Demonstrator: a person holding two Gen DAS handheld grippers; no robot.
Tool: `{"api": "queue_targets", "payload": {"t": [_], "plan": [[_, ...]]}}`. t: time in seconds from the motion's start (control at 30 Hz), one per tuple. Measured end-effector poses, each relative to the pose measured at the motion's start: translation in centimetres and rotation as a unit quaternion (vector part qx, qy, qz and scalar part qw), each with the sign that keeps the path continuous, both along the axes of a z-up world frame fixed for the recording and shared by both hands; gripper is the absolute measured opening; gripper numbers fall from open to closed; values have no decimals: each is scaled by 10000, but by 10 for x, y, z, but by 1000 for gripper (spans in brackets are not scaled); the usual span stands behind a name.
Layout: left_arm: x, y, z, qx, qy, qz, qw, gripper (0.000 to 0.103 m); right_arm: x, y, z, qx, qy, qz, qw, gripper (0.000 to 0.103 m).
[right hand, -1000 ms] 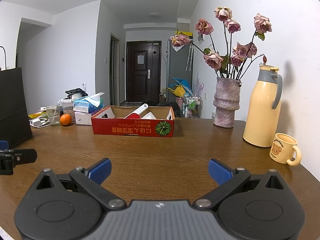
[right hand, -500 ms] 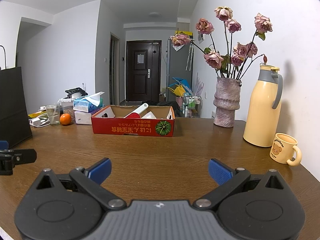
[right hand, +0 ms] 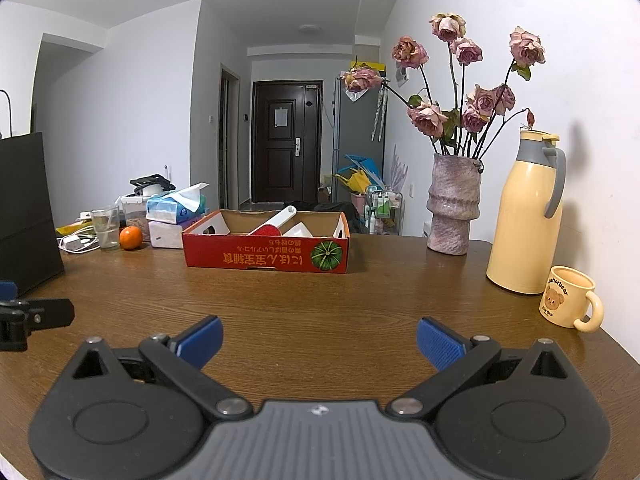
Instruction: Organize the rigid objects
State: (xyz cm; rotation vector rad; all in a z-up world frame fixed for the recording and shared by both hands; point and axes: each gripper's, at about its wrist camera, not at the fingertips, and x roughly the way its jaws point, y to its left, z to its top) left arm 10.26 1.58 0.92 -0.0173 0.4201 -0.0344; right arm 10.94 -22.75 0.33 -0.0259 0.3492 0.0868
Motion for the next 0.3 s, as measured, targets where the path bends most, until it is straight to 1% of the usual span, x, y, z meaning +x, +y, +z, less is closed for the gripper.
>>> {"api": "queue_targets", "payload": {"t": [0.3], "plan": [[3, 0, -6, -48, 3, -119, 9999, 103, 1, -1, -3, -3, 22, -4, 10000, 103]]}}
